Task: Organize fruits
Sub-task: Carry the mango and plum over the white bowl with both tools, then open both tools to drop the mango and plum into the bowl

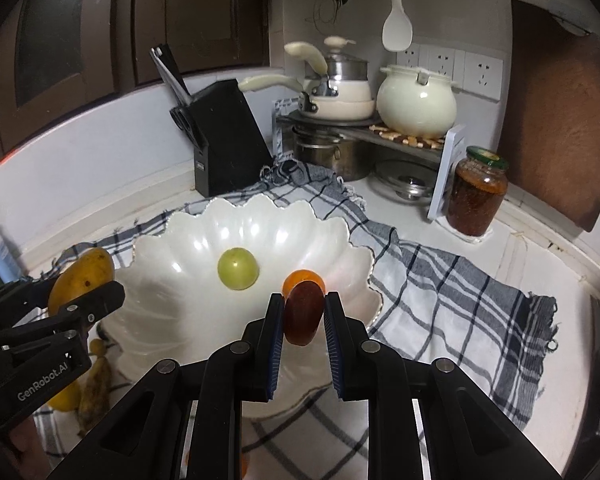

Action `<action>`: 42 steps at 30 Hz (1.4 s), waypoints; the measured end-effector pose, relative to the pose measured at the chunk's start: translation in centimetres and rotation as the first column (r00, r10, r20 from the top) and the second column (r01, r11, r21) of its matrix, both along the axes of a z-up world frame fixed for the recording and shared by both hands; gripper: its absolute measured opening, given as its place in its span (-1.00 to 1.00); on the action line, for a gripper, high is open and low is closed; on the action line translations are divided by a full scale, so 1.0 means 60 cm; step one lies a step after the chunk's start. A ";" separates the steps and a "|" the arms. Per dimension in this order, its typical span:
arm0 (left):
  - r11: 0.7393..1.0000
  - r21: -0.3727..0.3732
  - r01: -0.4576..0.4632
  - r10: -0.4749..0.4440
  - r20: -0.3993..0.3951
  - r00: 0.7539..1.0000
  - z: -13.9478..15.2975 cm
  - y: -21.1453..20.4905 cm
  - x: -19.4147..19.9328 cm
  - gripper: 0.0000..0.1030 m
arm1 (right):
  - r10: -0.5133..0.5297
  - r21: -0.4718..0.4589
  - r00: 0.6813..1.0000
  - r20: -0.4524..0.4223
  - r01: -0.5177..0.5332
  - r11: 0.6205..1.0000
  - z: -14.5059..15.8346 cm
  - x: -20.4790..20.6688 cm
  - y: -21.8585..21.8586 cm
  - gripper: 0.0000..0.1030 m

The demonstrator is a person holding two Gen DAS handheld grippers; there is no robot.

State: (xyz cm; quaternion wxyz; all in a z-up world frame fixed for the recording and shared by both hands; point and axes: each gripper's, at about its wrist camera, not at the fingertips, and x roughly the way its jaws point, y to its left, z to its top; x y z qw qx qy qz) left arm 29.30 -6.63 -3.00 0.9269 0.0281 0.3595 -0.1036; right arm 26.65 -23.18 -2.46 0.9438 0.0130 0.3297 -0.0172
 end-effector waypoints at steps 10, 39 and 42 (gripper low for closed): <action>1.000 -0.002 0.016 -0.016 -0.072 0.997 -0.042 -0.010 0.035 -0.07 | 0.024 0.020 0.996 -0.091 -0.022 1.000 -0.048 0.036 0.000 -0.58; 0.993 0.051 -0.105 0.102 0.063 0.993 0.030 0.030 -0.033 0.98 | -0.086 -0.056 0.996 0.034 0.088 0.995 0.026 -0.036 0.007 0.82; 0.992 0.050 -0.117 0.114 0.060 0.992 0.032 0.038 -0.046 0.98 | -0.073 -0.058 0.997 0.038 0.075 0.995 0.028 -0.050 0.016 0.82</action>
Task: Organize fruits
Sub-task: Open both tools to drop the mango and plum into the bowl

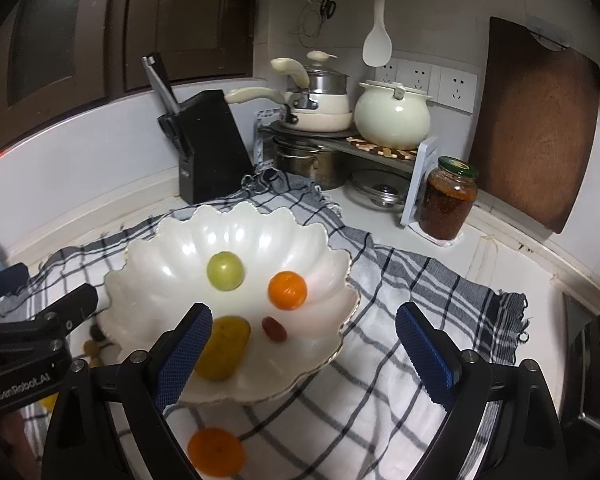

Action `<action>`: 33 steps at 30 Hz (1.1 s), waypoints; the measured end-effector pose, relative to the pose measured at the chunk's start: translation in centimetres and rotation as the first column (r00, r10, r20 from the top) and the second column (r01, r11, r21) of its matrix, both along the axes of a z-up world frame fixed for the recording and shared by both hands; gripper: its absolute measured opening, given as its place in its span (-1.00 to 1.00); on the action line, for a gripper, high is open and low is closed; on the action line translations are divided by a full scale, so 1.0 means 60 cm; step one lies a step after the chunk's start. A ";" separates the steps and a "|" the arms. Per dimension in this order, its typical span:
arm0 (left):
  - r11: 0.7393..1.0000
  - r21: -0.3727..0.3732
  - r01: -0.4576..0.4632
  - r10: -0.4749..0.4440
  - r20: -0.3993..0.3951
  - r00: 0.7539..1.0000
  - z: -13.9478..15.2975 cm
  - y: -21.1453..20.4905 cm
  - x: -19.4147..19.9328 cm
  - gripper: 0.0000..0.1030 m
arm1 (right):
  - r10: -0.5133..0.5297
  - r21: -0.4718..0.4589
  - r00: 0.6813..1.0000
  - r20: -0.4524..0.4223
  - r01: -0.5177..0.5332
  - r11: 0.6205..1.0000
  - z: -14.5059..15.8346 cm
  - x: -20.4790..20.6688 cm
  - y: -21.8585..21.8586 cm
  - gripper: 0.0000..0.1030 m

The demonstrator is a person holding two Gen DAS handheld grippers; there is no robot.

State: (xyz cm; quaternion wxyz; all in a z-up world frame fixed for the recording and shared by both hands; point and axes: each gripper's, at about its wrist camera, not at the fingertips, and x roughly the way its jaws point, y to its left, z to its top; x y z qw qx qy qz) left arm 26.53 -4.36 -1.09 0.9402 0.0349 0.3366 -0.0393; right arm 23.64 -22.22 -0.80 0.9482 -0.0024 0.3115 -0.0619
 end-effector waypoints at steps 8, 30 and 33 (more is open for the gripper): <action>1.000 0.009 -0.024 0.024 0.000 1.000 -0.006 0.022 -0.047 0.98 | 0.034 0.021 0.999 -0.021 -0.033 0.999 -0.022 -0.037 0.017 0.82; 0.993 0.014 -0.120 0.120 -0.032 0.992 -0.075 0.082 -0.122 0.98 | 0.125 0.055 0.985 -0.121 -0.119 0.991 -0.115 -0.069 0.070 0.81; 0.992 0.005 -0.126 0.126 -0.043 0.991 -0.086 0.087 -0.125 0.98 | 0.130 0.058 0.983 -0.131 -0.123 0.991 -0.126 -0.069 0.074 0.80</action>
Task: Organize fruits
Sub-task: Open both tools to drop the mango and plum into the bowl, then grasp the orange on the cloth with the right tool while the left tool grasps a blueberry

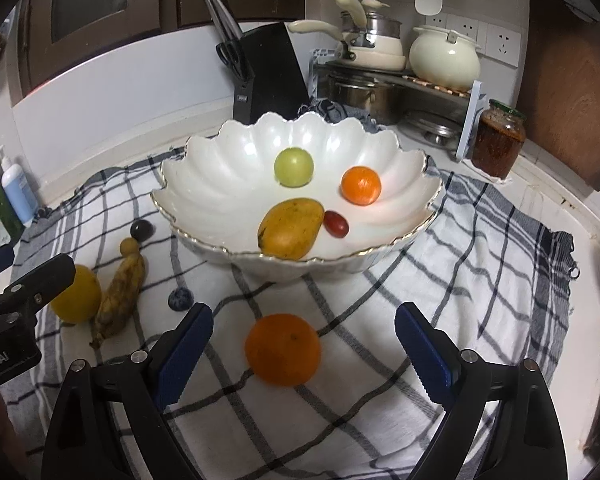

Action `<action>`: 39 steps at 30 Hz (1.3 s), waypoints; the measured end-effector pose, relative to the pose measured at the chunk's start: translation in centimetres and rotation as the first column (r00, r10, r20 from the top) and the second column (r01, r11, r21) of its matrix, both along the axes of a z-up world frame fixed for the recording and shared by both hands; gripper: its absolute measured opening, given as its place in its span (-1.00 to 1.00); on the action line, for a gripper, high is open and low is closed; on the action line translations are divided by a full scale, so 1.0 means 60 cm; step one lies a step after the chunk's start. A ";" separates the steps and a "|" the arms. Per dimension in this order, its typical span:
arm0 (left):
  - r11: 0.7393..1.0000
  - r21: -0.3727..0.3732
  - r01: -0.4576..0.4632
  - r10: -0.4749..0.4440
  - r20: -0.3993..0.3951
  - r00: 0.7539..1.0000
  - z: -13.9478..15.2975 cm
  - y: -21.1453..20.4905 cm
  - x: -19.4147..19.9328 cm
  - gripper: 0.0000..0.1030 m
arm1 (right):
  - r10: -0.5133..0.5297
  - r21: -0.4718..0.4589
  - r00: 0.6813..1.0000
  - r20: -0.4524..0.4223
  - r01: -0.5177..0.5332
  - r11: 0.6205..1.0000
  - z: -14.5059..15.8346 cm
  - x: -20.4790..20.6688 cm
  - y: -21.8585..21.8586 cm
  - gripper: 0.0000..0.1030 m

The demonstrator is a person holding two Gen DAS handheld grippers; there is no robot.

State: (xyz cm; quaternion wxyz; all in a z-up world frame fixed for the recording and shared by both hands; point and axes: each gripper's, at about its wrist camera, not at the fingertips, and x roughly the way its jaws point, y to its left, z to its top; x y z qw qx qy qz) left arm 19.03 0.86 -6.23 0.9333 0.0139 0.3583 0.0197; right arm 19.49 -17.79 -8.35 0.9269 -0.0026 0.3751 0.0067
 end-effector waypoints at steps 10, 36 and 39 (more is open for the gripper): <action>1.000 0.002 -0.009 0.009 -0.030 1.000 -0.029 0.004 0.000 0.98 | 0.002 0.004 0.999 -0.032 -0.002 1.000 -0.037 0.011 0.004 0.57; 0.998 -0.005 0.058 -0.058 -0.034 0.998 -0.039 -0.027 0.010 0.98 | -0.007 0.026 1.000 -0.016 0.007 1.000 -0.025 0.000 -0.017 -0.08; 0.996 -0.019 0.092 -0.093 -0.032 0.995 -0.039 -0.045 0.014 0.95 | -0.026 0.017 1.000 0.004 0.026 1.000 -0.012 -0.007 -0.032 -0.08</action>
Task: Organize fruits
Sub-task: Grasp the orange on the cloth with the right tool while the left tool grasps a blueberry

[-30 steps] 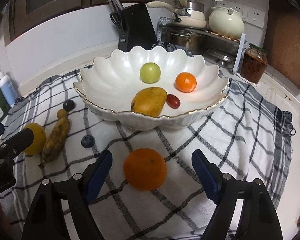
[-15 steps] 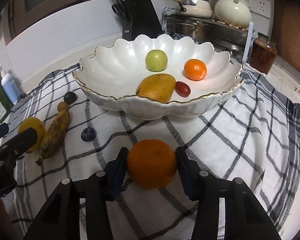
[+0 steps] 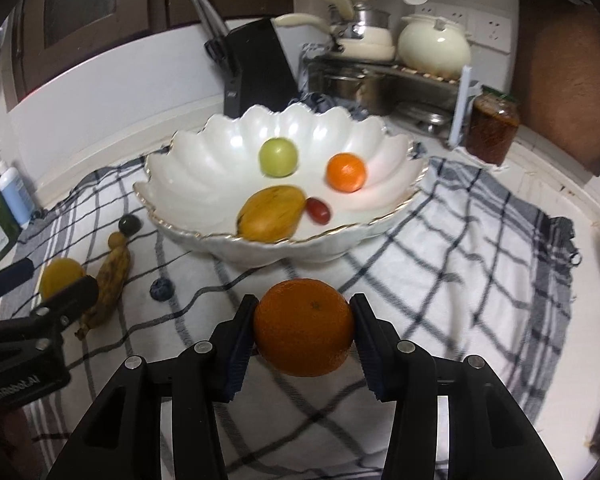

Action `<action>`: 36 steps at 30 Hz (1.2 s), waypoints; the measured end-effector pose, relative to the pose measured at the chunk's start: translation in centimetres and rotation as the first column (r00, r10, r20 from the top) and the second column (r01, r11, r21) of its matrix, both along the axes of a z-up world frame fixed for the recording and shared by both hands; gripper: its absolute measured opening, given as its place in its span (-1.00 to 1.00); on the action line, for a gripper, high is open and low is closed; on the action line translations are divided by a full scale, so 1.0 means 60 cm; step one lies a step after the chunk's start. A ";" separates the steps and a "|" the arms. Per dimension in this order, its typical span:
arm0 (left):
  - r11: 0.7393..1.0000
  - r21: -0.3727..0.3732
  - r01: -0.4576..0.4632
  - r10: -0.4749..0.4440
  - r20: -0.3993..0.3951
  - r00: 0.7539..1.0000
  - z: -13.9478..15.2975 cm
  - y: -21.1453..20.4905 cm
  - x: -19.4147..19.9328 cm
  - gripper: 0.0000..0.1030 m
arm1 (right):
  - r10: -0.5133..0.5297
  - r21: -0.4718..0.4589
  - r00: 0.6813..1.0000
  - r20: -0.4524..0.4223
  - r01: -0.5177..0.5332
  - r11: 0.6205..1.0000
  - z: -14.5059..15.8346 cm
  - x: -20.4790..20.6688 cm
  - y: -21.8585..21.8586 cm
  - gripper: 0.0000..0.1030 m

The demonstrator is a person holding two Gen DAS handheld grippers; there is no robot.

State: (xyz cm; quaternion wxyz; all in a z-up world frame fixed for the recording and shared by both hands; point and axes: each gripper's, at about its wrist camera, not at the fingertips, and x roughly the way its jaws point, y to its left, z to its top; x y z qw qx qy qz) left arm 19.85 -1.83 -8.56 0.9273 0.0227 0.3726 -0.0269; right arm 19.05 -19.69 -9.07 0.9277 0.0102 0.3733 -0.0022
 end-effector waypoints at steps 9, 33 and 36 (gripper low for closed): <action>0.995 -0.004 0.100 -0.100 -0.025 0.995 -0.016 -0.053 0.025 0.38 | -0.055 0.001 0.998 0.022 0.055 0.998 0.014 -0.011 -0.039 -0.08; 0.990 0.022 0.139 -0.136 -0.111 0.985 -0.078 -0.075 0.075 -0.47 | -0.068 0.017 0.998 -0.019 0.068 0.998 -0.023 0.017 -0.050 -0.07; 0.990 0.020 0.142 -0.138 -0.117 0.983 -0.082 -0.075 0.078 -0.54 | -0.067 0.015 0.997 -0.022 0.068 0.998 -0.025 0.019 -0.048 -0.07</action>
